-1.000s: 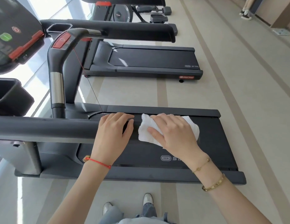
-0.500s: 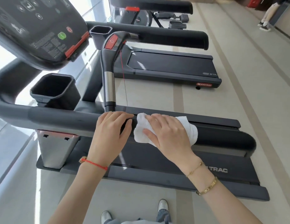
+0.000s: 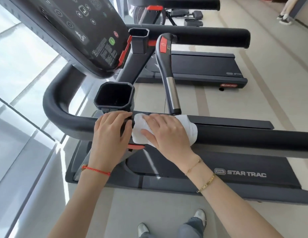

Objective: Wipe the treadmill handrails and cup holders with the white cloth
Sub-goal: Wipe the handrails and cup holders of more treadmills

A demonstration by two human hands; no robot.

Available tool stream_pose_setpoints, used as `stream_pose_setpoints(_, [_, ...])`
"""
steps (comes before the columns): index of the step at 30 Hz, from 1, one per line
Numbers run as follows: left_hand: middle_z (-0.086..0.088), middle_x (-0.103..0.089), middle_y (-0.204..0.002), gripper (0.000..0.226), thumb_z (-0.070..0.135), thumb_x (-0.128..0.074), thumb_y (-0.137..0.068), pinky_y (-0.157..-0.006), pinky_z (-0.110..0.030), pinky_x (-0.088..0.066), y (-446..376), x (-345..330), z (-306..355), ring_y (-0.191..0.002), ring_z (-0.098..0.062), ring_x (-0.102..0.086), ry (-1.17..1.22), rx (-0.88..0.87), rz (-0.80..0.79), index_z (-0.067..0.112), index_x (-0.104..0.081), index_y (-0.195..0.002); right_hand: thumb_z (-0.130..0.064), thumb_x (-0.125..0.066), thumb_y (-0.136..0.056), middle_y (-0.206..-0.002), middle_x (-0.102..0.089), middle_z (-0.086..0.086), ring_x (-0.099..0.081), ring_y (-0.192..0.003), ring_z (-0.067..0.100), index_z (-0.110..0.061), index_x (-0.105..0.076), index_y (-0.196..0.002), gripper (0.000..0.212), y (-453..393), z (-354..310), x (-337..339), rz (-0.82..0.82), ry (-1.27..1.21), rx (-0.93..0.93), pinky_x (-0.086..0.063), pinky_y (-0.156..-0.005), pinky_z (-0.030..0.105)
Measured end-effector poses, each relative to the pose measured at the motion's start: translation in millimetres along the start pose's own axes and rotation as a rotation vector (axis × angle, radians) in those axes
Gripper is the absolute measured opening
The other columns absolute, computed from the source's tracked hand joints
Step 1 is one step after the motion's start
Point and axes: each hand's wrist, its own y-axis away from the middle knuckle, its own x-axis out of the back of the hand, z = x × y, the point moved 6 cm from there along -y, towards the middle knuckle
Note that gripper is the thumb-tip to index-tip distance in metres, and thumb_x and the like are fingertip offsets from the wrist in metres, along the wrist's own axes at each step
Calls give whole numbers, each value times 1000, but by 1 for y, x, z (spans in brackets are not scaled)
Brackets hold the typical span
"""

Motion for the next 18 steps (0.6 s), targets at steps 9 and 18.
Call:
stream_pose_setpoints(9, [1, -65, -119, 25, 20, -49, -99, -108, -40, -34, -1, 13, -56, -116, -22, -55, 4, 23, -21, 16, -66, -117, -51, -39, -100, -108, -65, -6, -61, -95, 20, -23, -61, -123, 42, 8, 5, 4, 38, -40, -79, -45, -87, 35])
stream_pose_setpoints(18, [-3, -70, -103, 23, 15, -50, -98, -100, -47, -41, -12, 23, -84, -98, -26, -61, -14, 63, -61, 13, -69, -110, -52, -32, -102, -104, -66, 0, -62, -89, 22, -18, -61, -123, 48, -38, -62, -11, -7, -96, -28, -50, -81, 37])
